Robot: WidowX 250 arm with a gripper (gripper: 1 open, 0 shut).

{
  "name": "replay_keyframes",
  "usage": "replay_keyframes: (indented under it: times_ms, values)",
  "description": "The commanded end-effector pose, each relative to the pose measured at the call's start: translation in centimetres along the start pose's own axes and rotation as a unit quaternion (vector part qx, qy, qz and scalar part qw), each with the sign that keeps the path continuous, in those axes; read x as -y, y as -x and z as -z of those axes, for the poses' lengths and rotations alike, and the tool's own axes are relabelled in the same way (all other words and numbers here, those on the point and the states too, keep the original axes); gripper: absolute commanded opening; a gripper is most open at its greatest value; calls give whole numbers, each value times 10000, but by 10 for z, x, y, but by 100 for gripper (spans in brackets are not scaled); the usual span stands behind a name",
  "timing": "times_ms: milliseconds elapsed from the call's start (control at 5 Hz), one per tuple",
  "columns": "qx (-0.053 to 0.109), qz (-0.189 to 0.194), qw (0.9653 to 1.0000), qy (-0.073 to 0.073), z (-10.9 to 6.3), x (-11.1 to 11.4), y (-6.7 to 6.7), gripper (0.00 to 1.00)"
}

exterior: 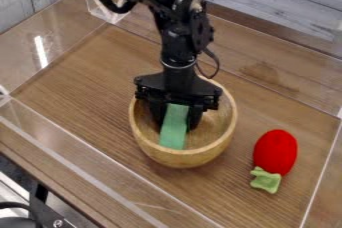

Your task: Remove the green block from the brown bowl and put it on the table

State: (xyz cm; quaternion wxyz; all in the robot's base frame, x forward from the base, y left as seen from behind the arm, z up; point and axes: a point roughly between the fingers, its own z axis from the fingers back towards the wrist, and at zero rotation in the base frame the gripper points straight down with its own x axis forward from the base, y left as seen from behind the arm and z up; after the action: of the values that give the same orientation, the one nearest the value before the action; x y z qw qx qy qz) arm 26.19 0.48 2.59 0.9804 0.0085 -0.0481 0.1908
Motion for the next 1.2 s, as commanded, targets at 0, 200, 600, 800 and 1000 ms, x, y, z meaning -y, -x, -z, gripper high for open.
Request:
replay_keyframes:
  times_ms: [0,200,600,800,1000]
  values:
    - [94,117,9999,80,-7,5,-4,0]
    - [71,185,9997,153,-10,6,-3,0]
    - [43,271,9992,275,-14,8,-4,0]
    - [34,294,9991,309,-16,9,-6,0]
    - [28,306,9989,342,-18,9,-8,0]
